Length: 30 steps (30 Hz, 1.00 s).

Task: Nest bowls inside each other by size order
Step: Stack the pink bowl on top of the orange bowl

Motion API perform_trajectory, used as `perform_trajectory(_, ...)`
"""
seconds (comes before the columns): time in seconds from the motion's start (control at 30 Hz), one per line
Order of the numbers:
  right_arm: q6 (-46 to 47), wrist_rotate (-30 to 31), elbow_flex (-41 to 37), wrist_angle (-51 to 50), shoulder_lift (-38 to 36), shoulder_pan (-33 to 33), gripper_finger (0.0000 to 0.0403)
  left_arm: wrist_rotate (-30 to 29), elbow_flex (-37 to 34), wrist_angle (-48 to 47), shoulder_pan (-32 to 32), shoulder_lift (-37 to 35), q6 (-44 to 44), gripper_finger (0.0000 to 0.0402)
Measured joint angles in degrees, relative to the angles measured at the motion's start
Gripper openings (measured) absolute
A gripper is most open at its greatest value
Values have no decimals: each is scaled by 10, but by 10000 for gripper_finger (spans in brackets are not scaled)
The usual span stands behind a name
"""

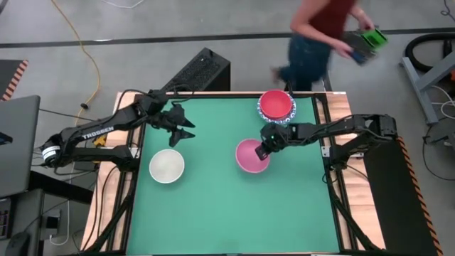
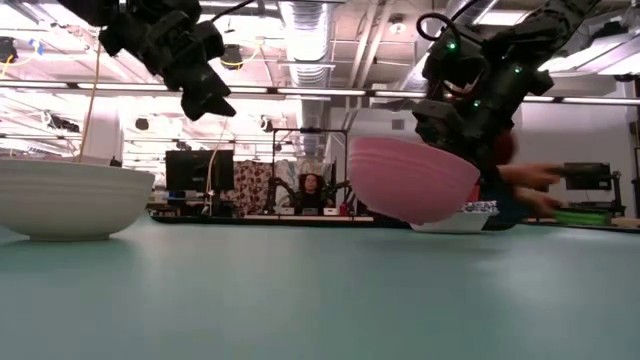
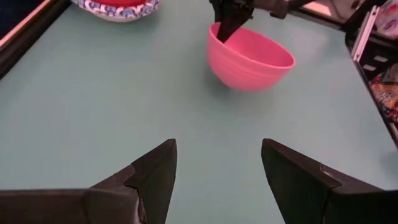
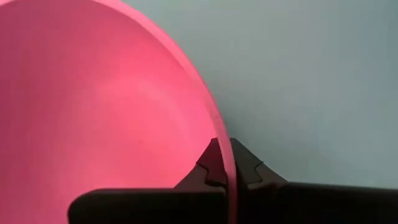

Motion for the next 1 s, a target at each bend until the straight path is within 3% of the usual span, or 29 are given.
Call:
perform_trajectory(0.33, -22, -43, 1, 41, 0, -47, 7, 3, -58, 89, 0, 0, -7, 224)
perform_trajectory(0.5, -39, -74, 16, 31, 0, -64, 8, 38, -82, 155, 0, 0, -6, 224)
perform_trajectory(1.0, -141, -75, 153, -87, -1, -143, 10, 56, -144, 215, 0, 0, 11, 224)
